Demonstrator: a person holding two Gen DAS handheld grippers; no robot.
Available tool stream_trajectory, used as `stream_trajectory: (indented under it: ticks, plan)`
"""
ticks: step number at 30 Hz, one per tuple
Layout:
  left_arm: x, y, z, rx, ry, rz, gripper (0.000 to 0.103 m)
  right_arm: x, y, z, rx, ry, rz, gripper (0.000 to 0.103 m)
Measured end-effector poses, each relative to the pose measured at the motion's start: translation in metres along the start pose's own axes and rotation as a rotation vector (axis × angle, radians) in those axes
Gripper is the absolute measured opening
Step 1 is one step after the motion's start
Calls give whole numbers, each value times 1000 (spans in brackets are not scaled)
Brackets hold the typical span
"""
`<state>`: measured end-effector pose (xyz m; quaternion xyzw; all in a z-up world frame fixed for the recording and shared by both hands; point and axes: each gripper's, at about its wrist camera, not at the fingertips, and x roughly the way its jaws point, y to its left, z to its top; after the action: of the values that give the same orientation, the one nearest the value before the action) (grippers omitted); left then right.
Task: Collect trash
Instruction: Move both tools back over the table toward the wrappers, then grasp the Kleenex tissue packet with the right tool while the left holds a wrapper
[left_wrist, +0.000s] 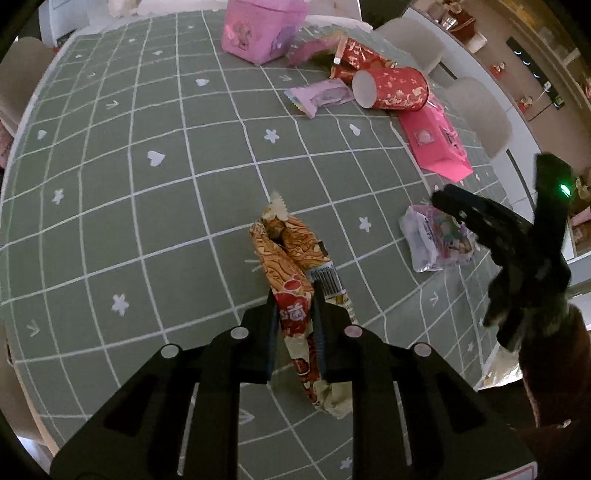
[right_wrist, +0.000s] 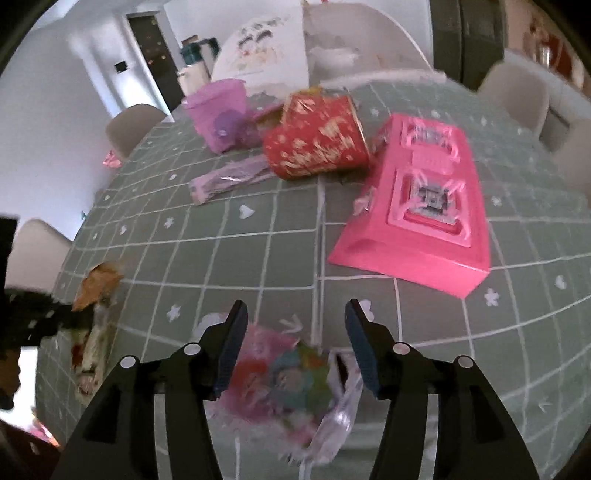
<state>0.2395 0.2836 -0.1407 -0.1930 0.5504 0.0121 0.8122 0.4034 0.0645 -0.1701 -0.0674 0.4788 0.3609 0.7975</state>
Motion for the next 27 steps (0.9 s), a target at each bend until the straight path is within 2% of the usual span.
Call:
stream_trajectory:
  ticks: [4, 7, 12, 16, 20, 22, 25, 27]
  plan:
    - [-4, 6, -4, -52, -22, 12, 16, 0, -6, -9, 65, 25, 72, 52]
    - [-2, 10, -5, -78, -26, 14, 16, -5, 5, -24, 39, 37, 104, 58]
    - [2, 12, -5, -95, -26, 16, 17, -11, 27, -41, -26, 44, 70, 64]
    - [2, 13, -5, -102, -25, 20, 17, -10, 37, -49, -90, 30, 24, 64]
    - [2, 14, -5, -103, -25, 25, 17, -6, 56, -53, -234, 56, -67, 67]
    - [2, 14, -6, -105, -24, 27, 17, -5, 59, -54, -289, 70, -85, 68]
    - [2, 15, -8, -109, -24, 26, 17, -6, 46, -45, -249, 108, -55, 67]
    - [1, 15, -9, -111, -25, 24, 17, -21, 35, -39, -192, 64, -32, 68]
